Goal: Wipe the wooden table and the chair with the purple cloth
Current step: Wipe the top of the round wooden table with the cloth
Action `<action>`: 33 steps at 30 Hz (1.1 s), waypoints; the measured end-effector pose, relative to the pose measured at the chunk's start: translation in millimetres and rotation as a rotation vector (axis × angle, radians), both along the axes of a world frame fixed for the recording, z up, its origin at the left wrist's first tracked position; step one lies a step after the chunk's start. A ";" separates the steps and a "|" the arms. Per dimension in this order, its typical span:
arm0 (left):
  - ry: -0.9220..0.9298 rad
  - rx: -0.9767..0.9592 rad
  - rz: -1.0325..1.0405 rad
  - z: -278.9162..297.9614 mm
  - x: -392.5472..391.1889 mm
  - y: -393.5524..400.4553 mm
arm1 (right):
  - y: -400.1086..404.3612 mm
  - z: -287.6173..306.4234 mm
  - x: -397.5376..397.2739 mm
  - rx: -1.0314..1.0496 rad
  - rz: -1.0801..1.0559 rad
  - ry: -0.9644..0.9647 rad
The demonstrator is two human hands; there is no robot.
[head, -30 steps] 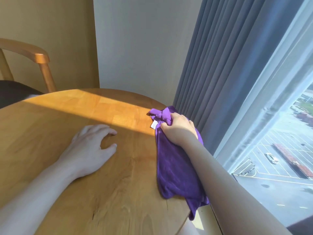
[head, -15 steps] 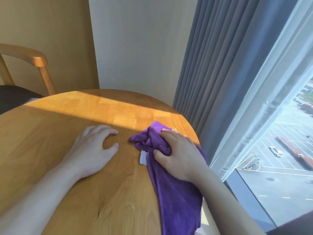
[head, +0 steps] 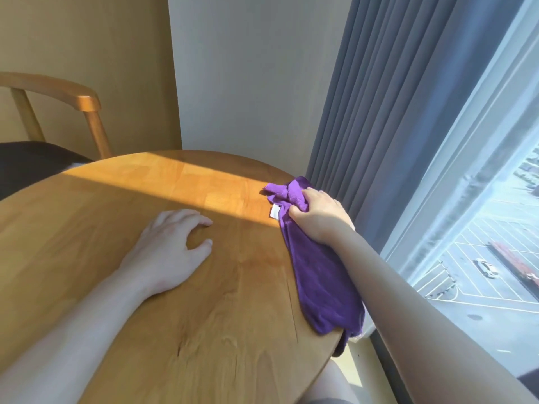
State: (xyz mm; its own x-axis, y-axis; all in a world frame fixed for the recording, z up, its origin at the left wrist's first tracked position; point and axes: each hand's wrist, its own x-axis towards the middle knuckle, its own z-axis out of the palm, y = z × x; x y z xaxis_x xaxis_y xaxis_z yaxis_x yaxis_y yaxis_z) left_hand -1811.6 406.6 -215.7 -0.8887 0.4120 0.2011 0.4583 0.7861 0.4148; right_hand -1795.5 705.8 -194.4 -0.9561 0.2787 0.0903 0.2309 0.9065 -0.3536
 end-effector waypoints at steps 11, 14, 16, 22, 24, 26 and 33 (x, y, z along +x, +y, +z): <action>-0.062 -0.049 0.029 4.7 15.5 10.4 | -33.1 -12.3 92.5 0.014 0.178 0.114; -0.035 -0.048 0.034 5.1 15.7 11.7 | -15.8 -4.3 56.9 -0.009 0.153 0.069; -0.042 -0.051 0.033 4.4 15.5 9.9 | -0.5 -0.3 28.0 -0.024 0.096 0.025; -0.038 -0.047 0.019 5.9 14.3 7.4 | 12.6 5.5 -6.6 -0.101 -0.023 -0.002; -0.036 -0.045 0.020 6.6 15.2 6.8 | 7.0 -0.5 4.5 -0.018 -0.029 -0.004; -0.038 -0.049 0.021 7.2 15.1 6.5 | -4.5 -5.8 24.3 0.056 -0.020 0.026; -0.009 -0.062 0.037 5.8 14.7 9.0 | -61.6 -11.8 114.5 0.080 0.144 0.130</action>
